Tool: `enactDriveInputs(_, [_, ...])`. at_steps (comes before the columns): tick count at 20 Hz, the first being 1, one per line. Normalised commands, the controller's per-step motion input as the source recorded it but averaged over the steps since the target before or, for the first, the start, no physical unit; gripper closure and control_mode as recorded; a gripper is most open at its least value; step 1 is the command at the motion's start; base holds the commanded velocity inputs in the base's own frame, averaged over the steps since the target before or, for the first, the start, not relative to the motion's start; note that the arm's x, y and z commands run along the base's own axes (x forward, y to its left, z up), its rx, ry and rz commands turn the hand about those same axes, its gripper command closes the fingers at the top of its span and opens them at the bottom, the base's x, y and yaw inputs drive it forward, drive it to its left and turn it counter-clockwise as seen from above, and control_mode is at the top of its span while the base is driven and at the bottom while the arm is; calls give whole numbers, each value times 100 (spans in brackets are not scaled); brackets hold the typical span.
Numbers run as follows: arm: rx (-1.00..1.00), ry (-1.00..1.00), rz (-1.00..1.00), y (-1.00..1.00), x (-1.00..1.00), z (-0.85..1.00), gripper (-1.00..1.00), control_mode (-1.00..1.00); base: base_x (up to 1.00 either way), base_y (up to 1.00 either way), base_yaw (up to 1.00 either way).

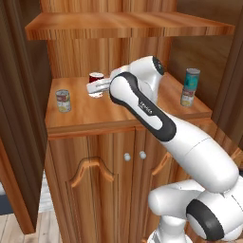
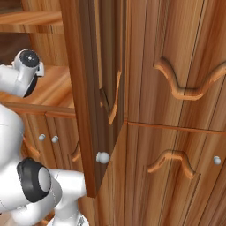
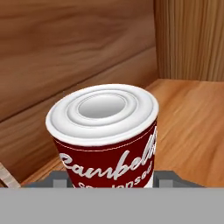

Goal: Stack two cans on top of the other two cans in the cabinet.

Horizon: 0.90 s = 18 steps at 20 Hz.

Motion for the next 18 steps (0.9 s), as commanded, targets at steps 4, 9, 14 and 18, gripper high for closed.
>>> enactDriveInputs(4, [0, 0, -2, 36, 0, 22, 100, -100, 0, 0, 0])
enactDriveInputs(9, [0, 0, 0, 37, 2, 10, 100, -100, 0, 0, 0])
enactDriveInputs(14, [0, -1, 0, 37, 10, 2, 100, -100, 0, 0, 0])
enactDriveInputs(18, [-4, -1, 0, 30, 15, 2, 100, -100, 0, 0, 0])
